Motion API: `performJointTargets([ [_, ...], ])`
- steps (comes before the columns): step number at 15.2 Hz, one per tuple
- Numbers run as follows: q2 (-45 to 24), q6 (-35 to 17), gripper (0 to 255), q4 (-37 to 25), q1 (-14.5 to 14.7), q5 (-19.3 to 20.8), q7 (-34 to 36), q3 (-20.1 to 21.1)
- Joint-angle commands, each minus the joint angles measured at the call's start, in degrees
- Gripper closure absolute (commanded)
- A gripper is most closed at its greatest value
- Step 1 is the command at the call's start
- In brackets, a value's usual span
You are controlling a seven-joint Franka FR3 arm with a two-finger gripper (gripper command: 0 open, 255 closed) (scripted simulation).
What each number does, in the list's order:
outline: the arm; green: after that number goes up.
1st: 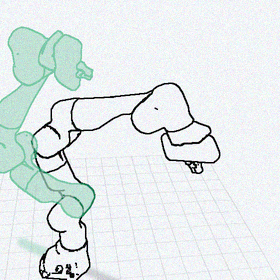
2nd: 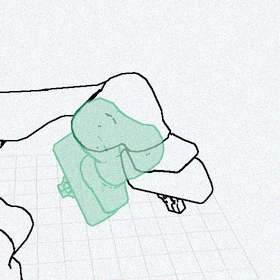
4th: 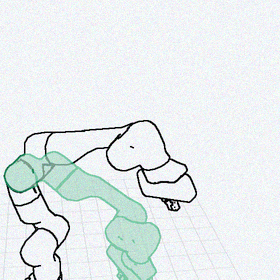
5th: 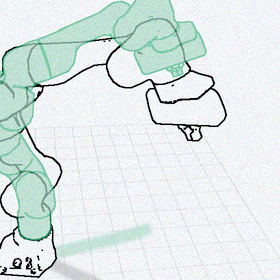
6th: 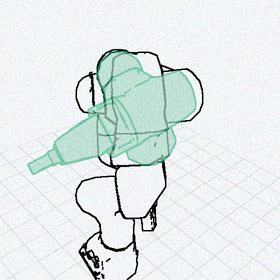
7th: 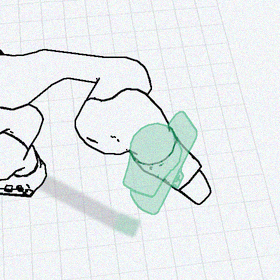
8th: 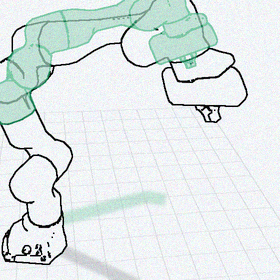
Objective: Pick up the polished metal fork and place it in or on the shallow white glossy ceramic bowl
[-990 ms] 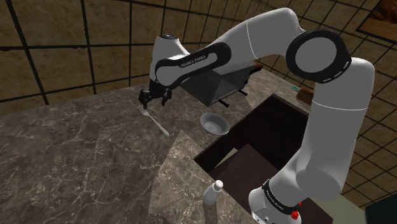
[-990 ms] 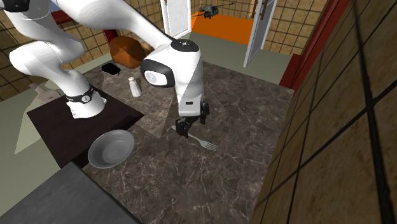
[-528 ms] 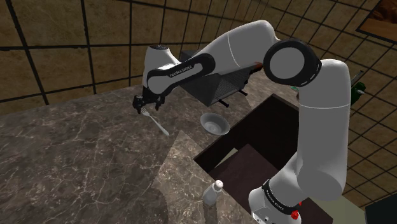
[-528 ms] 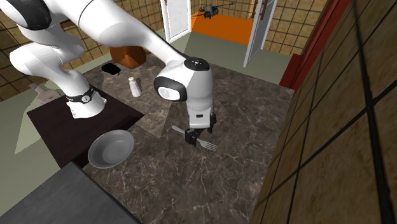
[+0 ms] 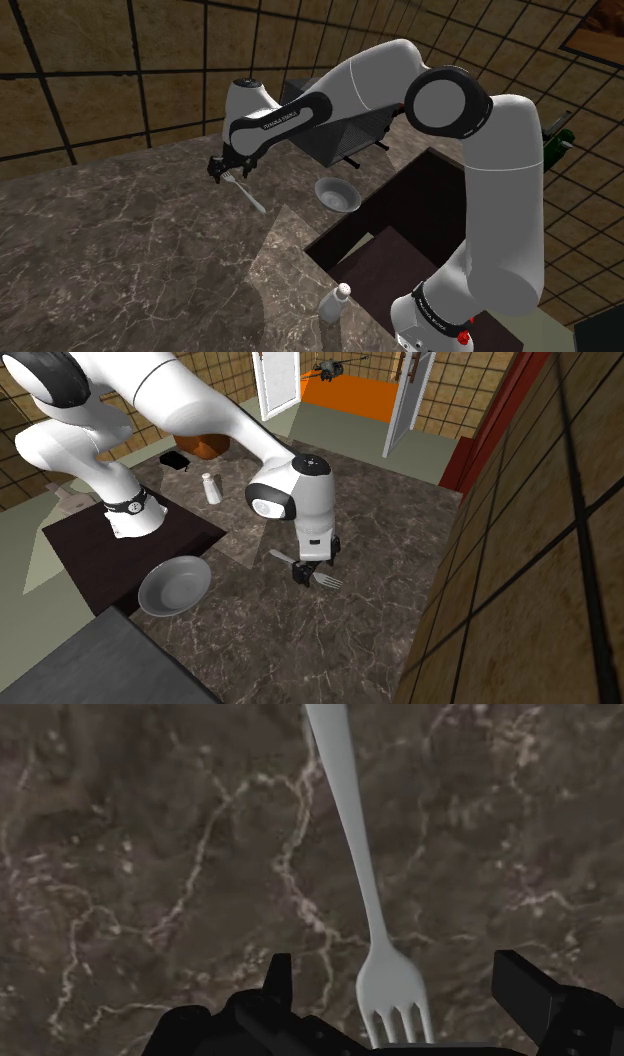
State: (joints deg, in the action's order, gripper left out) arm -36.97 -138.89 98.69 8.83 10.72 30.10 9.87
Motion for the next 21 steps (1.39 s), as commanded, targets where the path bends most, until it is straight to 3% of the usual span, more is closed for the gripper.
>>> performJointTargets([
  [1, 0.0, 0.0, 0, 0.0, 0.0, 0.0, 0.0, 0.0],
  [3, 0.0, 0.0, 0, 0.0, 0.0, 0.0, 0.0, 0.0],
  [4, 0.0, 0.0, 255, 0.0, 0.0, 0.0, 0.0, 0.0],
  [13, 0.0, 0.0, 255, 0.0, 0.0, 0.0, 0.0, 0.0],
  [21, 4.0, 4.1, 255, -0.2, -0.5, -1.0, -0.7, 0.8],
])
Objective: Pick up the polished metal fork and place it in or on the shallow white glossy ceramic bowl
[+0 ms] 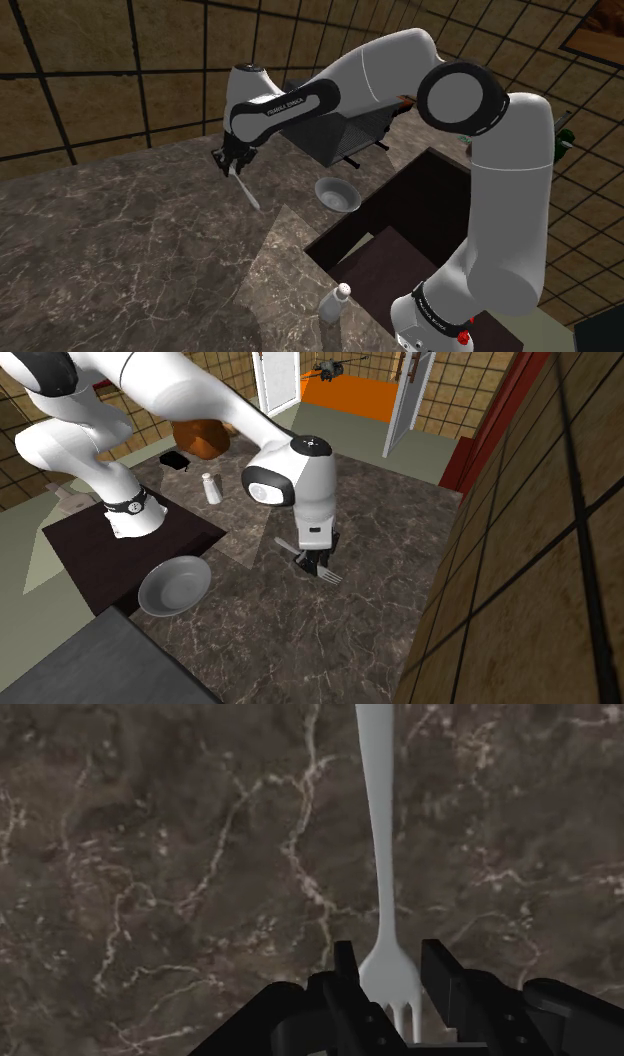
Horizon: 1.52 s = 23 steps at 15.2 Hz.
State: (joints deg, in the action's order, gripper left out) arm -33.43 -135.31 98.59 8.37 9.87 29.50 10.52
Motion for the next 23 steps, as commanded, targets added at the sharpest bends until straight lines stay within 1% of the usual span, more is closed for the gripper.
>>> performJointTargets([
  [1, 0.9, 1.1, 255, -0.2, -0.1, -0.3, -0.2, 0.2],
  [15, 6.6, 9.3, 255, -2.7, -0.7, -1.9, -1.4, 1.2],
  [16, 6.6, 9.3, 255, -2.7, -0.7, -1.9, -1.4, 1.2],
  [23, 19.7, 2.5, 255, 16.6, -6.1, -5.0, -7.4, 0.9],
])
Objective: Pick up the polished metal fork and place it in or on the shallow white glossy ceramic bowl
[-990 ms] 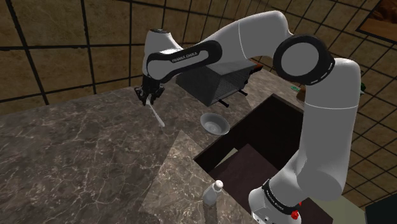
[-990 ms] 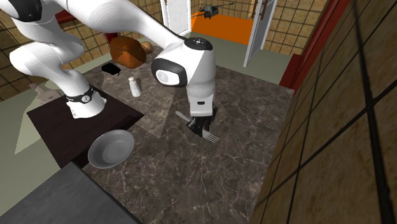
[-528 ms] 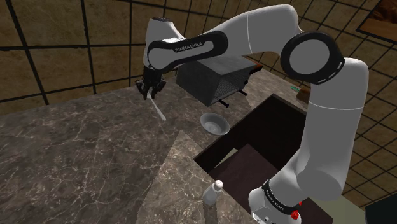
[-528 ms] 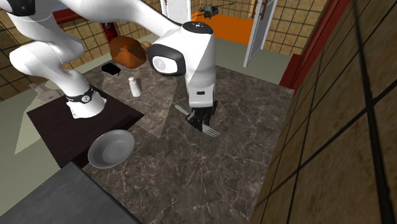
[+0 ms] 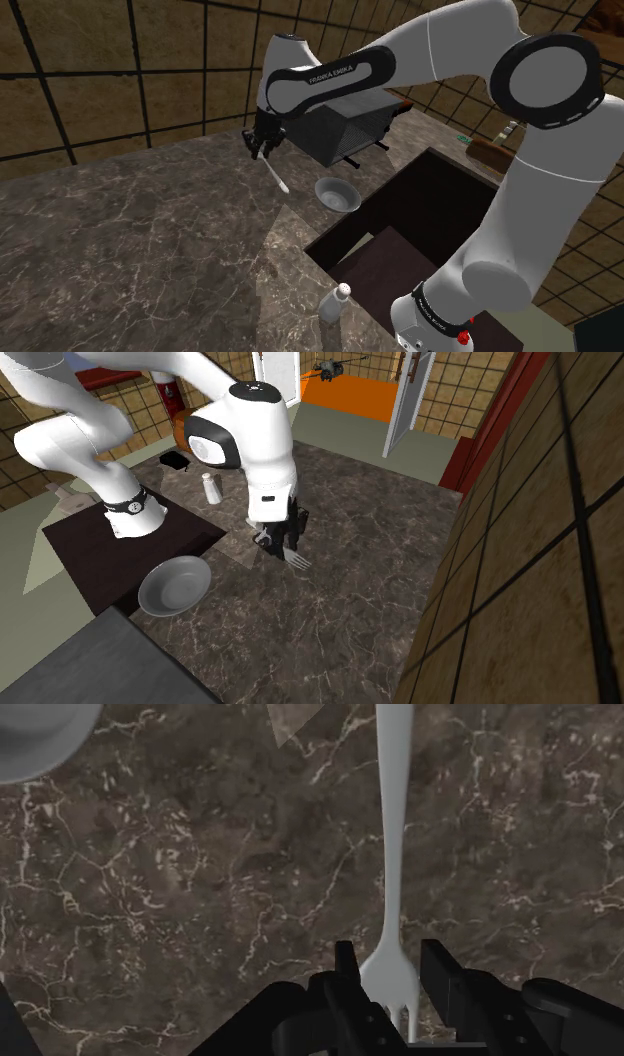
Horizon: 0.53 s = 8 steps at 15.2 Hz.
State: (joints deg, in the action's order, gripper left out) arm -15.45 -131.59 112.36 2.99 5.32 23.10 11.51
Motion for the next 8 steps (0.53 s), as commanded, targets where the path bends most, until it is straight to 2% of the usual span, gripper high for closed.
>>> performJointTargets([
  [1, 3.4, -1.9, 255, 5.3, -1.4, -1.0, -2.0, -0.3],
  [8, 14.9, -5.8, 255, 20.2, -5.7, -4.7, -10.5, -2.4],
])
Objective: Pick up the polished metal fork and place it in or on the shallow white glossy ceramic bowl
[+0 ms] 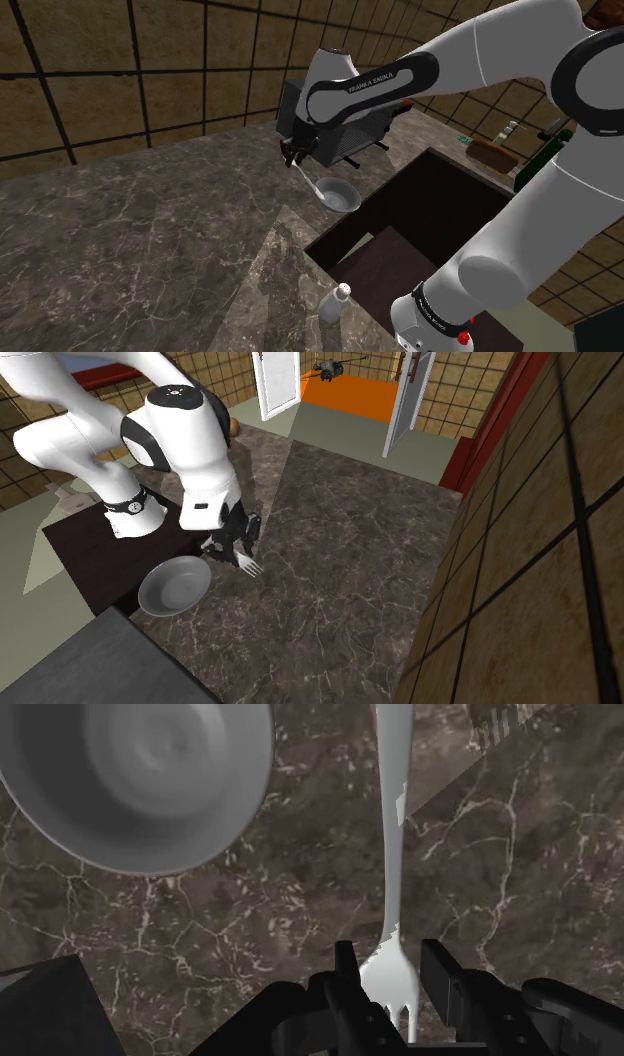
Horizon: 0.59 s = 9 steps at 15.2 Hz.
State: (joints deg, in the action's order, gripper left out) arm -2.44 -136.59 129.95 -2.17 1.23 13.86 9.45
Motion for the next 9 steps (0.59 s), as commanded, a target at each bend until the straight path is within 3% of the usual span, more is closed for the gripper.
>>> performJointTargets([
  [1, 3.5, -1.1, 255, 4.5, -1.0, -1.0, -2.6, -0.8],
  [9, 15.3, -2.5, 255, 17.6, -4.9, -2.9, -13.5, -6.4],
])
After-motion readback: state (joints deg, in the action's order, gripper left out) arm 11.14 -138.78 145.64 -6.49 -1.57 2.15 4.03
